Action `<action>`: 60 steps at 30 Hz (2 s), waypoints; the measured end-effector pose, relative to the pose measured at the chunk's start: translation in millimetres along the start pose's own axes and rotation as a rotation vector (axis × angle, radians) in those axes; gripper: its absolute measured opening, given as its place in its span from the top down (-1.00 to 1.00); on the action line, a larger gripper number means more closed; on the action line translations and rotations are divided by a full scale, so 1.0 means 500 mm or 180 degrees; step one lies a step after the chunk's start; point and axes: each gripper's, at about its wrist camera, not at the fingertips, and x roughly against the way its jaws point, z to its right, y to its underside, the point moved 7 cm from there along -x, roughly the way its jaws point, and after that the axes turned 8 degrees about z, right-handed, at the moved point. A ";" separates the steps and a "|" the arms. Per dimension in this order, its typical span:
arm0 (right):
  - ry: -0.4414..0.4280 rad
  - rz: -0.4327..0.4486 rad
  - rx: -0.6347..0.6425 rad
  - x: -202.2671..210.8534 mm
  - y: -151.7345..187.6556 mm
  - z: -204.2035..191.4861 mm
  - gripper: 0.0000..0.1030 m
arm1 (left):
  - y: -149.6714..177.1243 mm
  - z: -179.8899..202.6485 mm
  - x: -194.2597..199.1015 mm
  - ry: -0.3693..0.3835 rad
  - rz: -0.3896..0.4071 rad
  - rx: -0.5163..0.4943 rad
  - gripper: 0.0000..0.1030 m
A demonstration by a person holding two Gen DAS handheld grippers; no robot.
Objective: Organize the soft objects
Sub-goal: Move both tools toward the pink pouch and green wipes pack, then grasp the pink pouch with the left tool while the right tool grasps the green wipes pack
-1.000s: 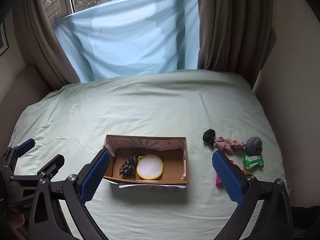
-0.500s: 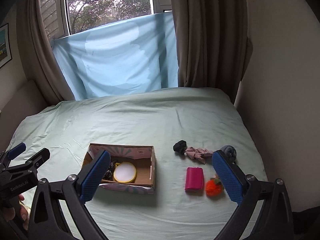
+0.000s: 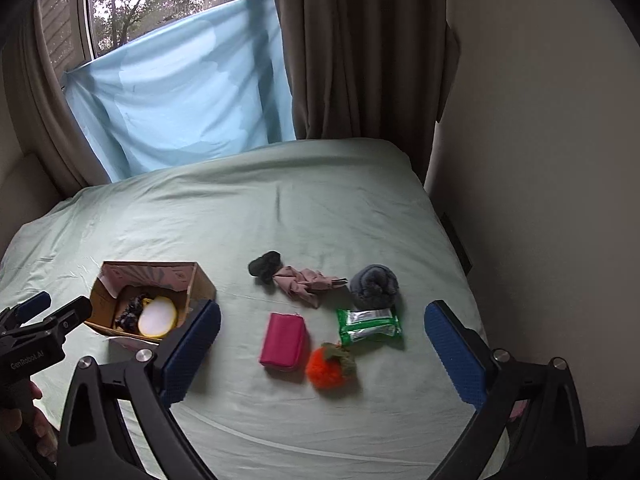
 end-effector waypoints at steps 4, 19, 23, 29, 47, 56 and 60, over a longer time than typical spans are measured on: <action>0.0007 -0.0105 0.0002 -0.080 0.029 0.067 -0.98 | 0.043 0.074 -0.085 0.0046 -0.0159 -0.0034 -0.99; 0.0186 -0.0782 -0.1219 -0.387 0.199 0.181 -0.97 | 0.186 0.256 -0.443 0.0351 -0.0735 -0.0351 -0.99; 0.0296 -0.0983 -0.1583 -0.451 0.237 0.194 -0.97 | 0.215 0.282 -0.511 0.0410 -0.0900 -0.0401 -0.99; 0.0478 -0.1253 -0.2050 -0.512 0.290 0.209 -0.91 | 0.261 0.296 -0.585 0.0379 -0.1158 -0.0452 -0.98; 0.0668 -0.1380 -0.2331 -0.559 0.305 0.235 -0.25 | 0.324 0.326 -0.660 0.0408 -0.1527 -0.0596 -0.23; 0.0534 -0.1256 -0.2261 -0.522 0.305 0.250 0.08 | 0.309 0.322 -0.637 0.0523 -0.1515 -0.0495 0.04; 0.0509 -0.1174 -0.2263 -0.476 0.308 0.252 0.08 | 0.294 0.310 -0.624 0.0546 -0.1486 -0.0462 0.08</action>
